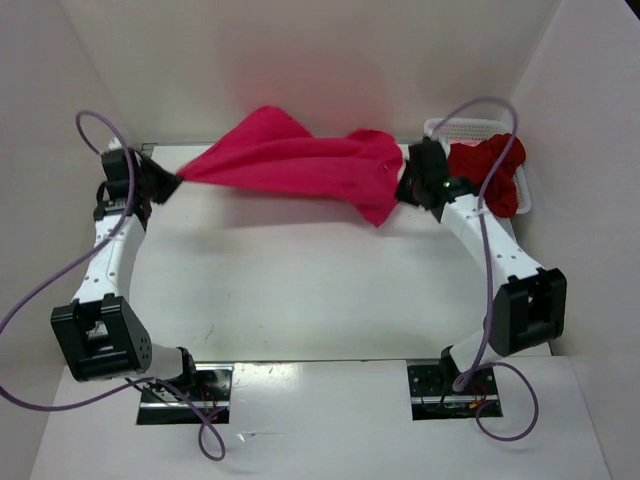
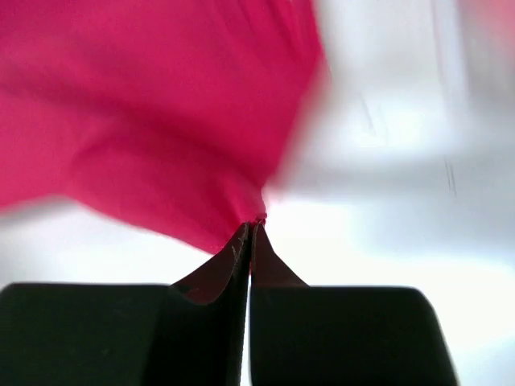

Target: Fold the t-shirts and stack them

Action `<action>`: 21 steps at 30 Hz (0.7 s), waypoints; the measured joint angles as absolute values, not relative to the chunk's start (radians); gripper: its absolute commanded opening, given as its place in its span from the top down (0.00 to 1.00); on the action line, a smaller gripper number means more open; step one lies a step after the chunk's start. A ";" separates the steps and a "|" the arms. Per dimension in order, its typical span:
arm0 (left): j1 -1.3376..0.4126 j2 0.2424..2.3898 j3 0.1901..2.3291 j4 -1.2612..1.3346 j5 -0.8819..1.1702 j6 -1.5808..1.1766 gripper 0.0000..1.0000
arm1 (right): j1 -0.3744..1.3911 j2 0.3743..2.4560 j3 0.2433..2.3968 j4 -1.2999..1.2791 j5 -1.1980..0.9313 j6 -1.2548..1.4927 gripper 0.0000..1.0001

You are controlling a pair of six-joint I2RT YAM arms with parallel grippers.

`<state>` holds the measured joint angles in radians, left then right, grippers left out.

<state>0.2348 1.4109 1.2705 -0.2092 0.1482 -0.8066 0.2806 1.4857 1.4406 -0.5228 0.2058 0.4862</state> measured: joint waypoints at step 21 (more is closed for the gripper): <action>0.227 1.027 0.725 -0.455 0.116 -0.792 1.00 | 0.255 1.042 0.883 -0.844 -0.120 0.701 1.00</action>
<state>0.2268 1.0271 0.7246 -0.4553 0.1158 -0.7918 0.2554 1.0420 0.8825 -0.8436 -0.1196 0.7006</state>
